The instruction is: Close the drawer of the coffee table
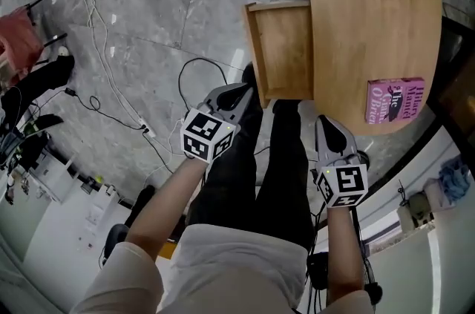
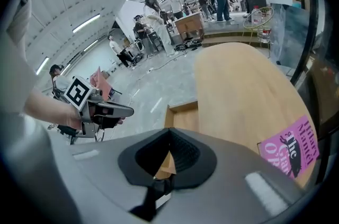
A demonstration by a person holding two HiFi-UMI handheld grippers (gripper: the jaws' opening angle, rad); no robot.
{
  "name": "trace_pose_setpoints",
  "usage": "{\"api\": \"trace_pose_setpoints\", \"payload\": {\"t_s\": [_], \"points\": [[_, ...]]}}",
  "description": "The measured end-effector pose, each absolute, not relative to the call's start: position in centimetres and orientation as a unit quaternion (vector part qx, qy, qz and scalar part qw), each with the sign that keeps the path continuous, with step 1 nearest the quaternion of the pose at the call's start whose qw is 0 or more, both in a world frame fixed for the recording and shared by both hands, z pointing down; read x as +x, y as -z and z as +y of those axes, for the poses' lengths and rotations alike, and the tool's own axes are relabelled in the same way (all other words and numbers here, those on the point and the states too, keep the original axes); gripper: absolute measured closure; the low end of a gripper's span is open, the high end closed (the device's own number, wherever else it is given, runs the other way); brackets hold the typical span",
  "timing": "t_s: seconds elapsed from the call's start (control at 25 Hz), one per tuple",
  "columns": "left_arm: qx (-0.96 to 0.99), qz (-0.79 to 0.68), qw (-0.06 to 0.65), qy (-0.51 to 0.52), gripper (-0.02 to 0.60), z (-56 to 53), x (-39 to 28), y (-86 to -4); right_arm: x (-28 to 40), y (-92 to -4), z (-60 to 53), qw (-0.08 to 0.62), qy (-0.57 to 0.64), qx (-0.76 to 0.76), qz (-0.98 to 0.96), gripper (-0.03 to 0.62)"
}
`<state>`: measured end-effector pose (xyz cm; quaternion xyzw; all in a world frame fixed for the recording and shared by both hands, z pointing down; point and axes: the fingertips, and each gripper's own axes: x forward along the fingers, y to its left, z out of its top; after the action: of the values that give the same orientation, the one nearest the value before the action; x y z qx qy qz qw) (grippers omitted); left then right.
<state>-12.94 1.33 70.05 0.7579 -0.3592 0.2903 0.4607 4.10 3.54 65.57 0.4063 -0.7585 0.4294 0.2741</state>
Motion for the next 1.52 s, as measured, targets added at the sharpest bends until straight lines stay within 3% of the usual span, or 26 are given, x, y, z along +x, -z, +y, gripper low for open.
{"api": "trace_pose_setpoints", "payload": {"t_s": [0.68, 0.84, 1.04, 1.16, 1.52], "points": [[0.706, -0.386, 0.511, -0.302, 0.572, 5.0, -14.4, -84.8, 1.4, -76.2, 5.4, 0.277, -0.445, 0.371, -0.766, 0.583], [0.687, -0.397, 0.535, -0.289, 0.507, 5.4, -14.5, -87.2, 1.1, -77.4, 5.8, 0.274, -0.454, 0.371, -0.762, 0.583], [0.652, -0.413, 0.578, -0.265, 0.371, 5.4, -14.4, -89.9, 0.7, -78.7, 6.3, 0.274, -0.461, 0.366, -0.761, 0.583], [0.638, -0.418, 0.594, -0.255, 0.329, 5.3, -13.9, -91.3, 0.6, -79.4, 6.4, 0.276, -0.464, 0.363, -0.760, 0.583], [0.612, -0.437, 0.620, -0.226, 0.308, 3.8, -13.1, -94.2, 0.5, -80.6, 6.0, 0.271, -0.468, 0.361, -0.760, 0.583]]}}
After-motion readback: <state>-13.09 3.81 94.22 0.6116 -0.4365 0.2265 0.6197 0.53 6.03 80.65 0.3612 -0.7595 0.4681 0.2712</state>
